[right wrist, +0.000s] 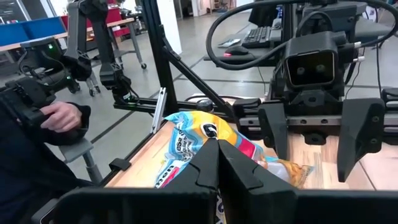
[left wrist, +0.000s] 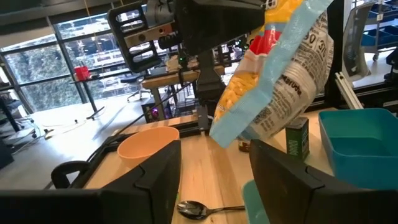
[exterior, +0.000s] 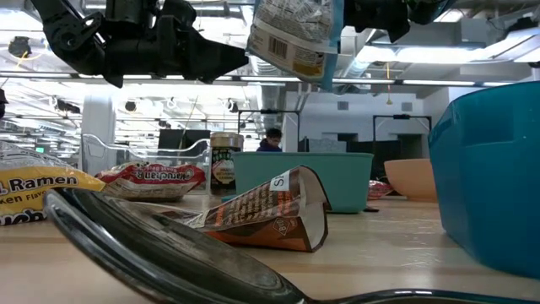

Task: Pick & Place Food Item
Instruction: Put the blue noodle pack into the transparent bin

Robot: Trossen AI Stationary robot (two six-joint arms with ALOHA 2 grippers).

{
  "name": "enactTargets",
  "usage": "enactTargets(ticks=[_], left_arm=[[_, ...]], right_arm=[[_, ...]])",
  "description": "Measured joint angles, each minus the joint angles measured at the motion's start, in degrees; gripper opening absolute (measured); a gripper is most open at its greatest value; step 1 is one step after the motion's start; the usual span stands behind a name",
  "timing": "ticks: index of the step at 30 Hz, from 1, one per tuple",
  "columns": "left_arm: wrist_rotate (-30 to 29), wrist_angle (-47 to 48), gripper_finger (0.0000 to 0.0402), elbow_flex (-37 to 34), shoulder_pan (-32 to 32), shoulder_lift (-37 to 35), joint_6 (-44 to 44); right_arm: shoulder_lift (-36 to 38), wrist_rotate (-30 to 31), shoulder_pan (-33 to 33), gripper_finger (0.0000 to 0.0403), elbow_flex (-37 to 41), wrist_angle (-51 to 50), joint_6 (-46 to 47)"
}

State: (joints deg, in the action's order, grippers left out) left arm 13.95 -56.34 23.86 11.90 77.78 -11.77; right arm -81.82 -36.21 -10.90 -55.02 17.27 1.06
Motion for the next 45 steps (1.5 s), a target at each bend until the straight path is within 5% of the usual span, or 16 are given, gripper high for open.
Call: enactTargets(ticks=[27,45], left_arm=[[1.74,0.55,0.0186,1.36,-1.38,0.08,-0.02],[3.46,-1.62,0.0186,6.14,-1.60,9.27,0.00]], right_arm=[[0.00,0.00,0.00,0.0000,0.00,-0.01,0.00],[0.00,-0.01,0.00,0.0000,0.00,-2.30,0.02]])
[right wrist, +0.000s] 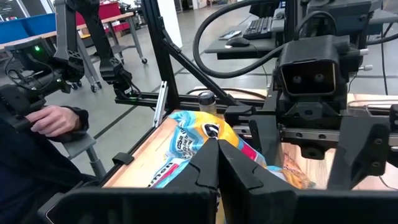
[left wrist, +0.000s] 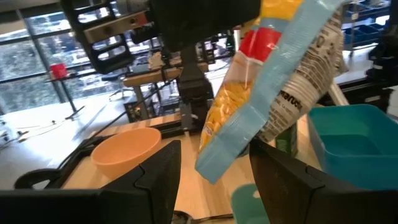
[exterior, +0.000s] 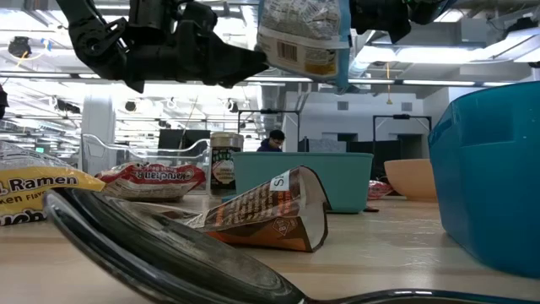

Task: Pick & Place Food Item
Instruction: Put the blue noodle pack into the transparent bin

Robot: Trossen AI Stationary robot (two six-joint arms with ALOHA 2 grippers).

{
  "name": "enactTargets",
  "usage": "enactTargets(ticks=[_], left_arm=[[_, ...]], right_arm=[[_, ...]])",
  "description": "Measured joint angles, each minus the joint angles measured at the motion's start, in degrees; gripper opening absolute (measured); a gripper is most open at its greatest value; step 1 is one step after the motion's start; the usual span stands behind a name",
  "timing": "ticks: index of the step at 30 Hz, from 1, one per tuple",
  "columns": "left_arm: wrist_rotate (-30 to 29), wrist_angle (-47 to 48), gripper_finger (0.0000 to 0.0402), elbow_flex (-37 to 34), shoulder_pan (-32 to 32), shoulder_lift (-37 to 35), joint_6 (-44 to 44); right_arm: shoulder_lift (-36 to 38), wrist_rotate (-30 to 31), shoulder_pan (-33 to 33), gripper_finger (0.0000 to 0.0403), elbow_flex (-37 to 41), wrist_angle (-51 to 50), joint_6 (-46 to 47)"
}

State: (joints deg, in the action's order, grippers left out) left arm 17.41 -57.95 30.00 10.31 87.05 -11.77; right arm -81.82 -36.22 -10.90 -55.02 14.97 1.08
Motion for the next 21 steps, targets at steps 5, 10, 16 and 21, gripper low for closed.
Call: enactTargets(ticks=[5,10,16,21], left_arm=[[1.05,0.02,0.0186,0.00,0.00,-0.02,0.00],[1.05,0.07,0.0186,0.00,0.00,-0.04,0.02],[1.07,0.09,0.0183,0.00,0.00,-0.04,0.20],[1.10,0.09,0.0148,-0.02,0.00,-0.09,0.22]], right_arm=[[0.00,-0.01,-0.11,0.0000,0.00,-0.11,0.00],[0.00,-0.01,-0.11,0.0000,0.00,-1.08,0.00],[0.00,-0.01,-0.11,0.0000,0.00,-2.30,-0.01],[0.00,0.03,-0.25,0.0000,0.00,-2.31,-0.02]])
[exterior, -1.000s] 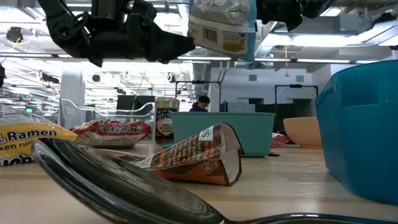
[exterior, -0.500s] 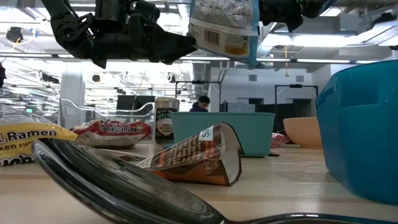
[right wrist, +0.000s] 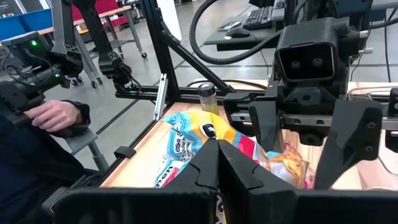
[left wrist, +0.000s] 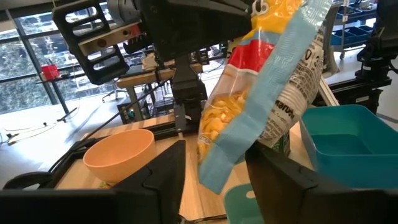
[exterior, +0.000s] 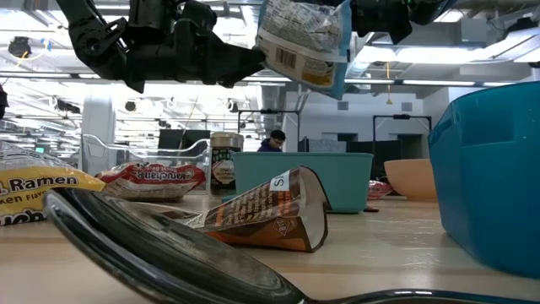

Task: Pick & Place Food Item
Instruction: Put the blue noodle pack into the transparent bin

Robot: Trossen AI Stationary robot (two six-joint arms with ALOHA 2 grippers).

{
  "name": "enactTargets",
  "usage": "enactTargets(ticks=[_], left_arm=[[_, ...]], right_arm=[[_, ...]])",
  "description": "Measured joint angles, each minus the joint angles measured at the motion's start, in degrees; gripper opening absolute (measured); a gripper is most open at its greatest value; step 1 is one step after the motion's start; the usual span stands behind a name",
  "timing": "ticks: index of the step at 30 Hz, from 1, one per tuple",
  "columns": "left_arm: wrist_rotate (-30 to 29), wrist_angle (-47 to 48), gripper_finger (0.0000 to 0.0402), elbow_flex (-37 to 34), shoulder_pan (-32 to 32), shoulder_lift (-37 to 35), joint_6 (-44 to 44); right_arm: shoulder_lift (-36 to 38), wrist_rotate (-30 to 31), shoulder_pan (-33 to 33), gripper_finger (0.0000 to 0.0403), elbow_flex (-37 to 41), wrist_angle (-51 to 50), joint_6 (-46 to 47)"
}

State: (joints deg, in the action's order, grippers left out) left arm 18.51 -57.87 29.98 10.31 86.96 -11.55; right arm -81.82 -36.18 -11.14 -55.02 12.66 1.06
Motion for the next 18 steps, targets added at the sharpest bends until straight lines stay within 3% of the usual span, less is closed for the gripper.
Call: enactTargets(ticks=[8,18], left_arm=[[-0.01,0.10,0.0082,-0.06,0.00,0.00,0.00],[0.03,0.90,0.0043,-0.07,0.00,0.00,0.00]], right_arm=[[0.00,0.02,-1.56,0.0000,0.00,0.00,0.02],[0.00,0.14,-1.84,0.0000,0.00,-0.26,0.03]])
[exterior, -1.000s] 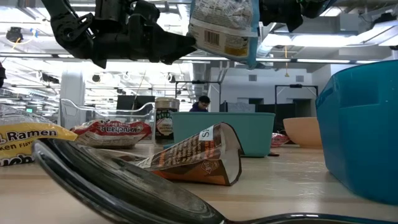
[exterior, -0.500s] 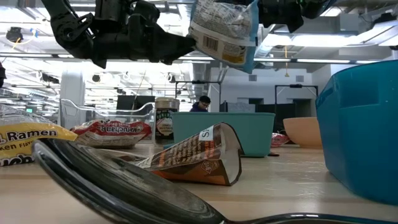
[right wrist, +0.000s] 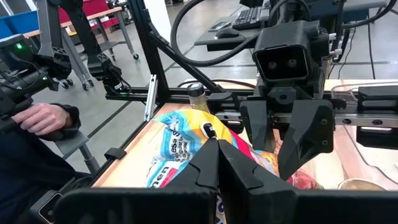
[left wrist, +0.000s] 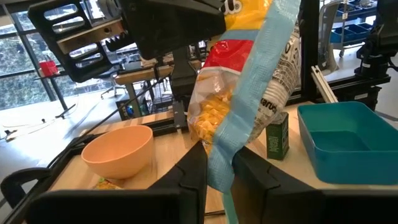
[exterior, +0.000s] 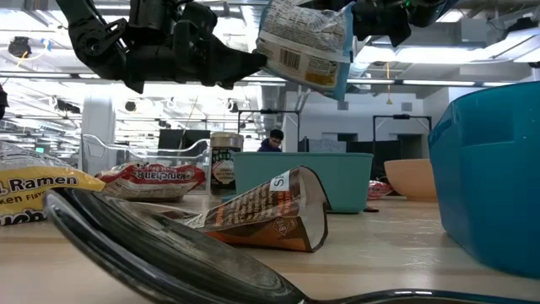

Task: Pick & Place Food Item
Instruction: Put the blue noodle pack into the transparent bin

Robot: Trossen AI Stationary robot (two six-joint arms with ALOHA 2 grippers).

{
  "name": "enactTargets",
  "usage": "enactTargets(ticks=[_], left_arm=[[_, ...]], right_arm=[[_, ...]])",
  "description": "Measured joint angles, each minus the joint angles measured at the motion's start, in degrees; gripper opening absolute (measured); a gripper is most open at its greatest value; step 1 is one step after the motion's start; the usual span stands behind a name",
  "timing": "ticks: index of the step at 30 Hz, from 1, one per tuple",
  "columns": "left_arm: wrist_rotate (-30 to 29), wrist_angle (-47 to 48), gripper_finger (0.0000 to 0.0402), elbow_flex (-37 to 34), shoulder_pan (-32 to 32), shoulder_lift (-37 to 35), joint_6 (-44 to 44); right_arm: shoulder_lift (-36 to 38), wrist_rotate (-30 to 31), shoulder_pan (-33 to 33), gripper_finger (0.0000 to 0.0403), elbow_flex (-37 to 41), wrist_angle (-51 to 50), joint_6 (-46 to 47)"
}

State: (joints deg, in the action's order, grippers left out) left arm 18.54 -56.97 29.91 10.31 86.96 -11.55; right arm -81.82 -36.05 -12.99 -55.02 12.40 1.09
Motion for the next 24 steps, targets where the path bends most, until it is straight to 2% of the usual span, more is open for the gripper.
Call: enactTargets(ticks=[12,24], left_arm=[[-0.04,0.01,0.0034,0.00,0.00,0.00,0.00],[-0.06,0.00,0.0029,0.00,0.00,0.00,0.01]], right_arm=[[0.00,-0.07,-0.59,0.0008,0.00,0.06,0.56],[0.28,-0.07,-2.85,0.0117,0.00,0.01,2.63]])
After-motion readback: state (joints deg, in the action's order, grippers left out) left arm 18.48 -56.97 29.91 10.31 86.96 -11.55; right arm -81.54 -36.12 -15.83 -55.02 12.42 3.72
